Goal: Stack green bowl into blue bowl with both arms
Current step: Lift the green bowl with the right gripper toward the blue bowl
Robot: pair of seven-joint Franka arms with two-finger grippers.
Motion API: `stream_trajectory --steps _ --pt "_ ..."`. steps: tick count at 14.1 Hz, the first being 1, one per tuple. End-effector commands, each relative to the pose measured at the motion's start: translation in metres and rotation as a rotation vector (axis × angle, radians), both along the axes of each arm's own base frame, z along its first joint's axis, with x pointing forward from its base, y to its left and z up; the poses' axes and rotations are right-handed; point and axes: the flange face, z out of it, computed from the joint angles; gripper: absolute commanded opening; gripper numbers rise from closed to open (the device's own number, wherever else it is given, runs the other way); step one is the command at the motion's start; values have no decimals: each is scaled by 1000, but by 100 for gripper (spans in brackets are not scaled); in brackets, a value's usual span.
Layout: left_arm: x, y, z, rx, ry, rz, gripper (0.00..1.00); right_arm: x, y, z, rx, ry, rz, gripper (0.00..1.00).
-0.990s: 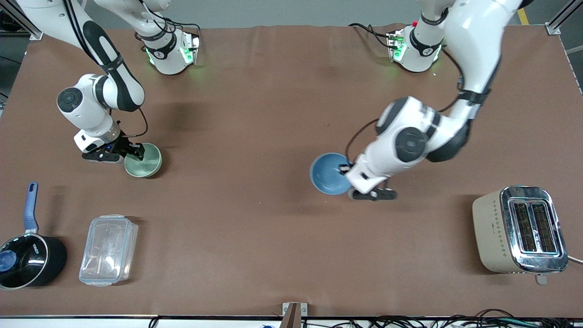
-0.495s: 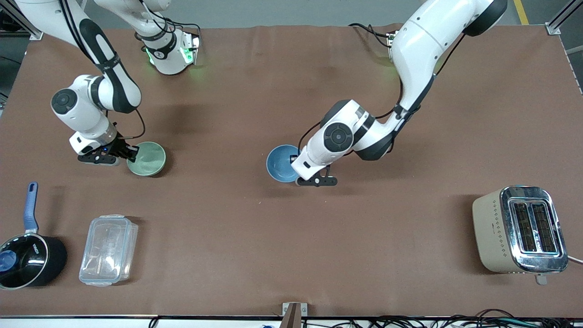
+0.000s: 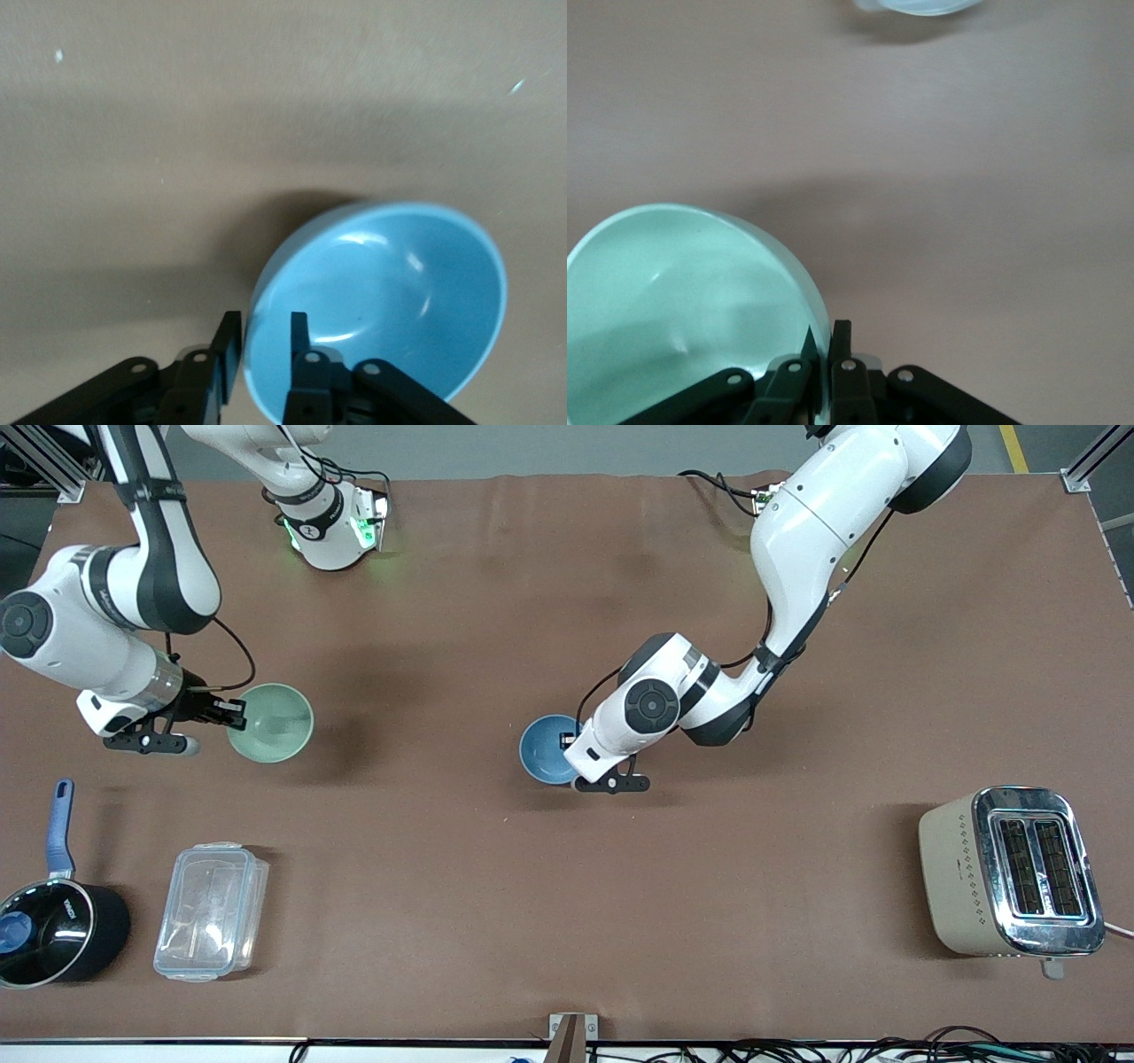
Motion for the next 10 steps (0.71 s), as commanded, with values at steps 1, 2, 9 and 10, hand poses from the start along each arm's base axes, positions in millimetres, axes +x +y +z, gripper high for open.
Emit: stream_trajectory --steps 1,2,9,10 --pt "22 9 38 6 -83 17 100 6 93 19 8 -5 -66 0" --pt "45 30 65 19 -127 47 100 7 124 26 21 -22 -82 0" --pt "115 229 251 215 -234 62 100 1 330 -12 116 -31 -305 1" --pt "119 266 270 253 -264 14 100 -5 352 -24 90 -41 -306 1"
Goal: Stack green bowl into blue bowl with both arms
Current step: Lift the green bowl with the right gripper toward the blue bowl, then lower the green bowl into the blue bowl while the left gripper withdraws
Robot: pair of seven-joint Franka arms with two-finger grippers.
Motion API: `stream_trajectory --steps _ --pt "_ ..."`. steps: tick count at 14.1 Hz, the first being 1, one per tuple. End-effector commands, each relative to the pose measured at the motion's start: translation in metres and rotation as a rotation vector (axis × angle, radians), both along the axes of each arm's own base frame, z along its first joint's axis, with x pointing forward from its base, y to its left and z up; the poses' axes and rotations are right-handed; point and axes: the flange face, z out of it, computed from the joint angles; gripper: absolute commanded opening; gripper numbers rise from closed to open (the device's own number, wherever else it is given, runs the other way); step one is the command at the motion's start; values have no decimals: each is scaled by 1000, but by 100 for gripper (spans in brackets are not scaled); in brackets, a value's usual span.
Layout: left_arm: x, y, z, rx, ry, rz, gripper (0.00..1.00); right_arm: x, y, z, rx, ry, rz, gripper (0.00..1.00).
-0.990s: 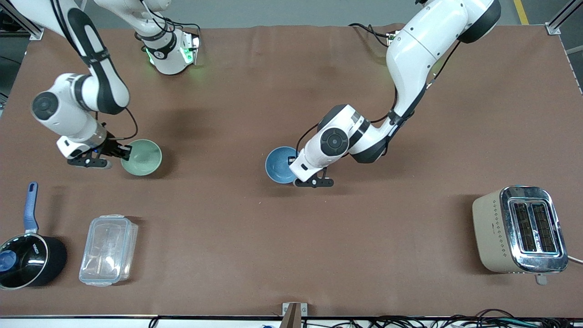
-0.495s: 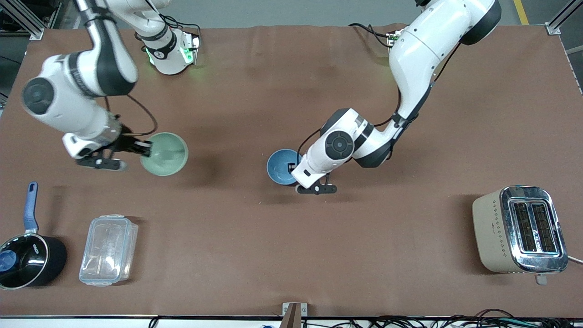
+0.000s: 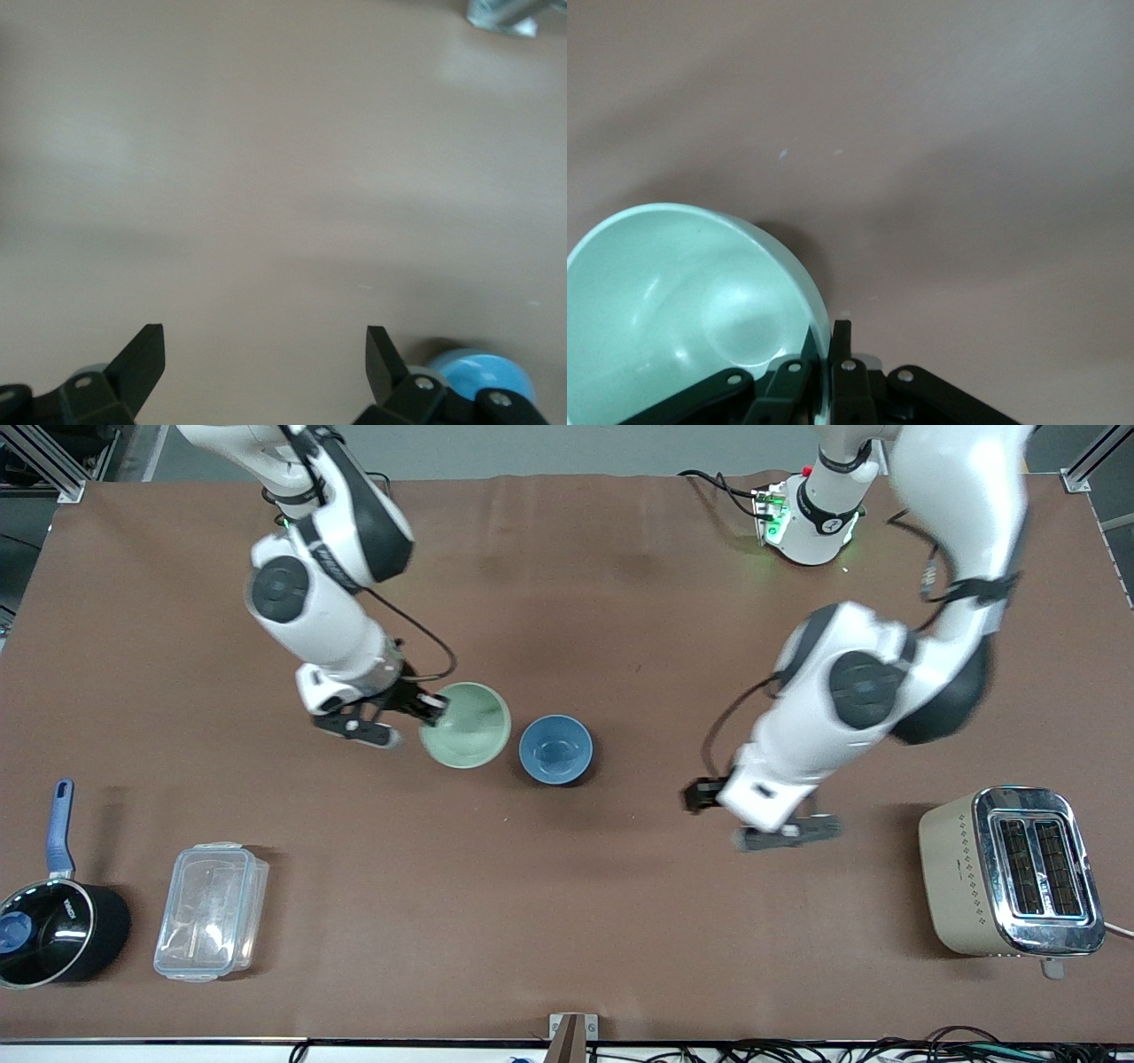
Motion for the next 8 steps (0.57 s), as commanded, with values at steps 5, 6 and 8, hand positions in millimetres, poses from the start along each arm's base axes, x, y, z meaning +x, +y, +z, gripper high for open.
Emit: stream_trajectory --steps 5,6,8 --pt "-23 135 109 126 -30 -63 100 -28 102 -76 -72 -19 -80 1" --pt "-32 145 120 132 -6 -66 100 -30 105 -84 -83 -18 -80 1" --pt "-50 151 144 135 7 -92 100 -34 113 -90 -69 -34 -95 2"
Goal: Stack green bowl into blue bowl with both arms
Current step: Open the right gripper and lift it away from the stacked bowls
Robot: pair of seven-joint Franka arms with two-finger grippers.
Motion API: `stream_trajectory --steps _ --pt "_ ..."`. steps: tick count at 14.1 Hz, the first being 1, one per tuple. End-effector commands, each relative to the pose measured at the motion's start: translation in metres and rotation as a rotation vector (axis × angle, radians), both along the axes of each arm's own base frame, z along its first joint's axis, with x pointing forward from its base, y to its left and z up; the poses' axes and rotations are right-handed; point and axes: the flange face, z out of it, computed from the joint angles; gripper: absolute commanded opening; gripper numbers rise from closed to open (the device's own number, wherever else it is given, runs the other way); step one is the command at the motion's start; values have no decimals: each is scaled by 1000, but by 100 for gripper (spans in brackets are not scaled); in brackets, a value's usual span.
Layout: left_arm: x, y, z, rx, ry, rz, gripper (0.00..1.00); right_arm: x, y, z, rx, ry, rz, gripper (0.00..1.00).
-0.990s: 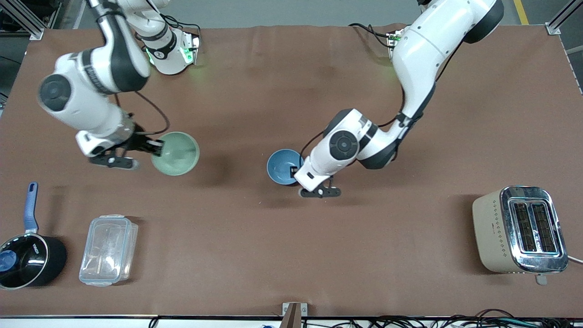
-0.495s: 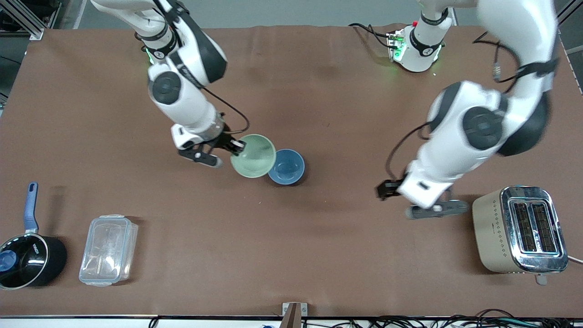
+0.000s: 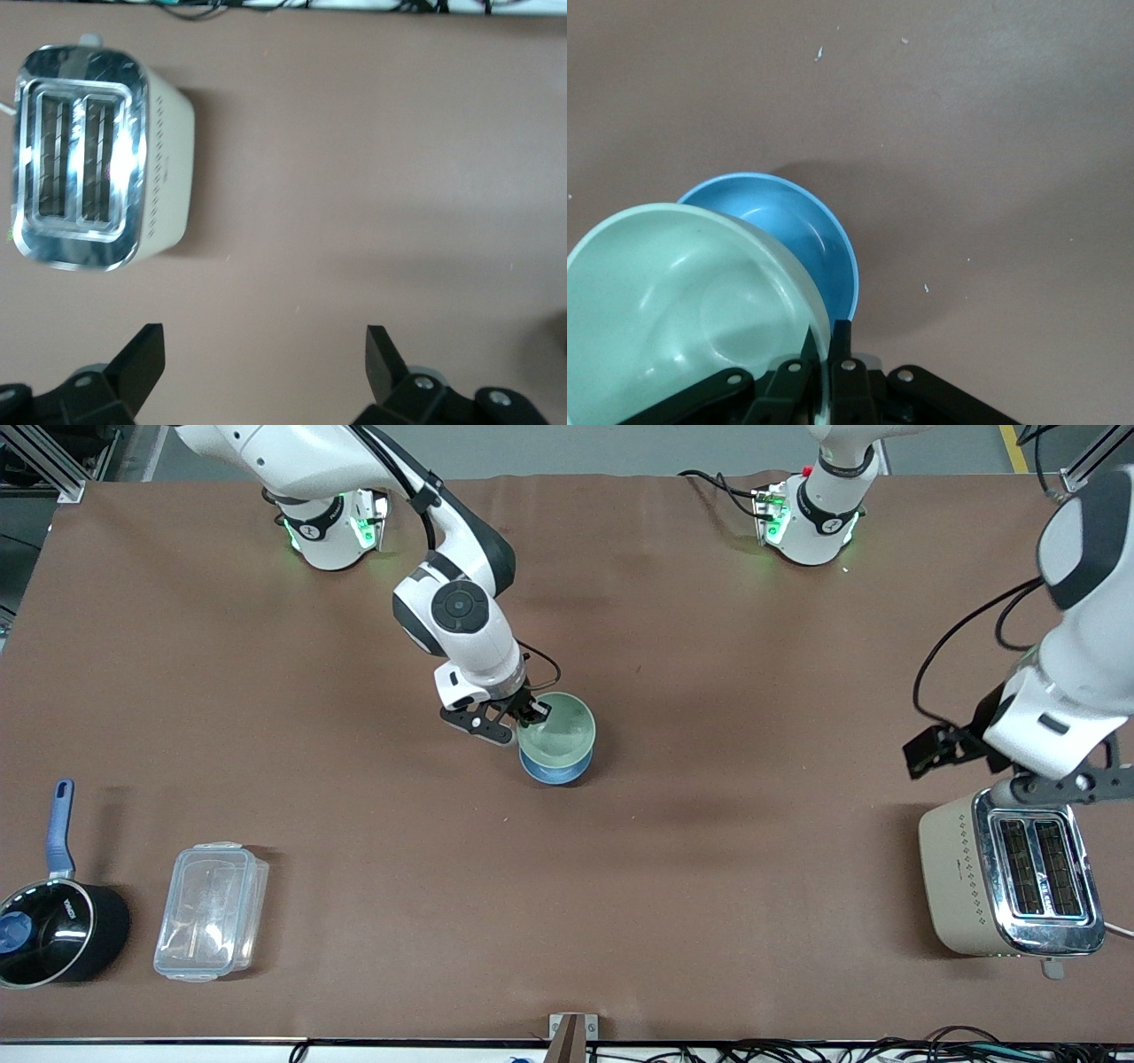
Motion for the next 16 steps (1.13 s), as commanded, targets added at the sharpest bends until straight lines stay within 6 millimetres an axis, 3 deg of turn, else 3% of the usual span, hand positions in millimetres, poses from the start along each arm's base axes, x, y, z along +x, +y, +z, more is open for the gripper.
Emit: stream_trajectory --steps 1,4,5,7,12,14,16 --pt "-28 6 27 -3 32 -22 100 0 12 -5 8 -24 -31 2" --pt "-48 25 51 -49 50 -44 100 -7 16 -14 -8 -21 -11 3" --pt "-59 40 63 -54 51 -42 100 -6 15 -14 -8 -22 -14 3" --pt "-78 50 70 -43 68 -40 100 -5 12 -20 -17 -16 -15 3" --pt "-105 47 64 -43 109 -79 100 -5 12 -32 -32 -16 1 8" --pt "-109 43 59 -41 123 -83 100 -4 9 -34 -35 -12 -3 24" --pt "-107 40 58 -43 115 -90 100 3 6 -27 -30 -21 -14 69"
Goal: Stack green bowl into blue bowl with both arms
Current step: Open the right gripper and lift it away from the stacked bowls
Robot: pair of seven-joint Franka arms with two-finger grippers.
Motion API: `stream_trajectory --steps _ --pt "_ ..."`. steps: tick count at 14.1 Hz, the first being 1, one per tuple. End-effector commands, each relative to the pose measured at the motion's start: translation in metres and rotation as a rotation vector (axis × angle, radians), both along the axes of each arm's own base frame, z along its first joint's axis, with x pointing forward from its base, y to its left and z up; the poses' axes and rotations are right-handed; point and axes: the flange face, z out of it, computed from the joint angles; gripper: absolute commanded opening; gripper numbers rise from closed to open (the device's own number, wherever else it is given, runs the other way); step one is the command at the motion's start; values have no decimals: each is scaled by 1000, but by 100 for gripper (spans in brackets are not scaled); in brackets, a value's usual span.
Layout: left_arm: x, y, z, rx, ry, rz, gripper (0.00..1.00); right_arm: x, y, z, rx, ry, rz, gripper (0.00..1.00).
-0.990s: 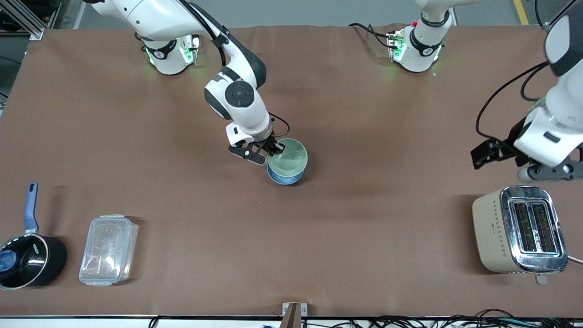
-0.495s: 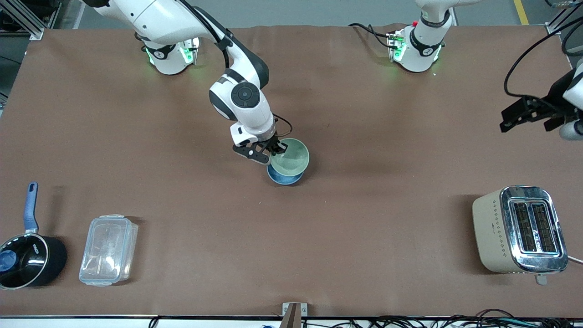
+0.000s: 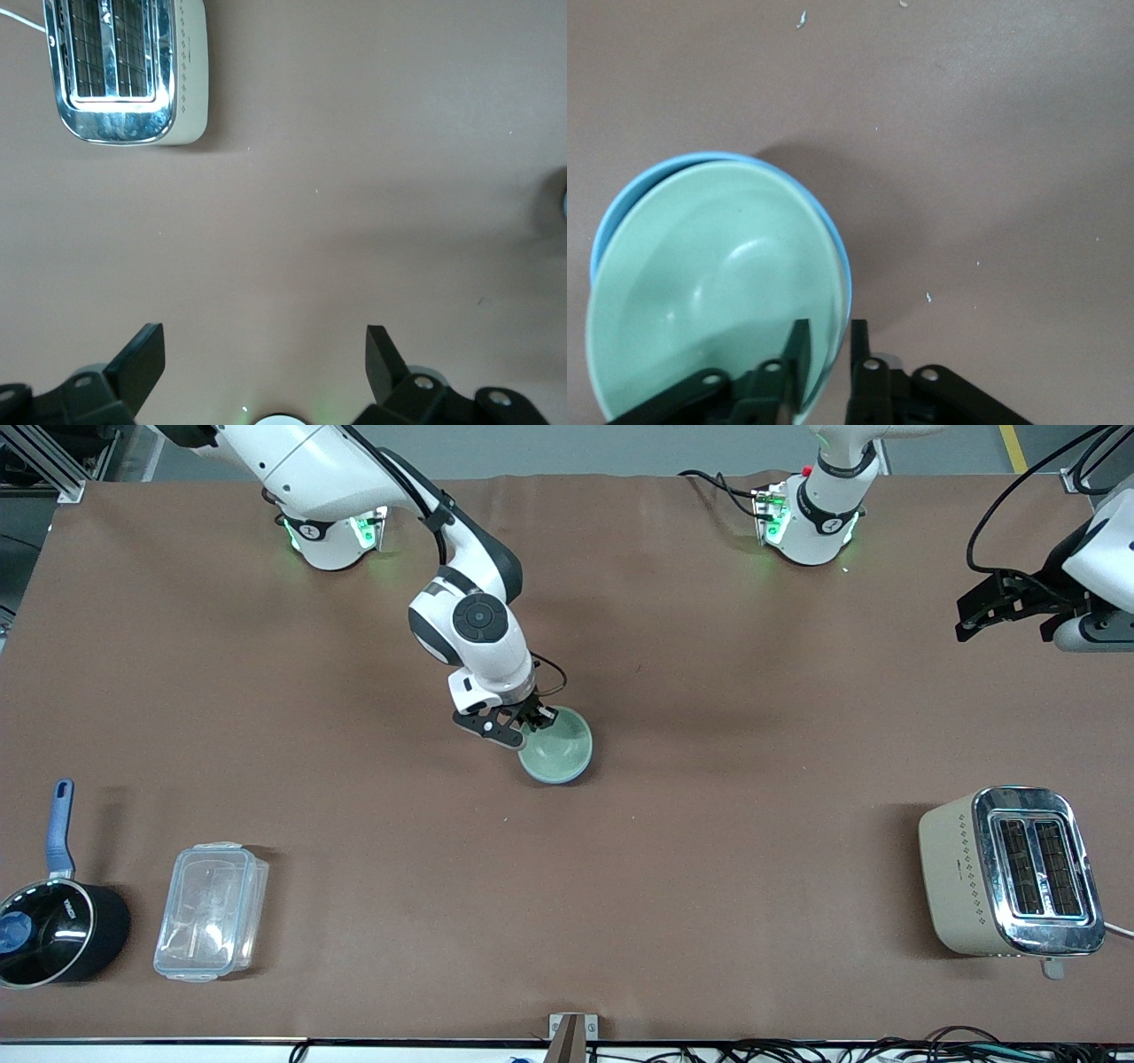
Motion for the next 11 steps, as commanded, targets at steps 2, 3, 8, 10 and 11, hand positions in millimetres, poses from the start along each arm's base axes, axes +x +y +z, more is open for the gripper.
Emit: stream_trajectory --steps 2,3,8,10,11 --pt "-7 -12 0 -18 -11 -32 100 28 -7 30 18 -56 -40 88" --pt "-8 -13 1 -17 -13 -30 100 39 -18 47 24 -79 -61 94" --pt "-12 -15 -10 -32 10 -26 100 72 -119 166 -150 -154 -69 100" --pt "-10 -16 -11 -41 2 -26 100 84 -174 205 -210 -156 13 100" --pt "-11 -16 -10 -41 -1 -26 100 86 -201 218 -242 -136 23 100"
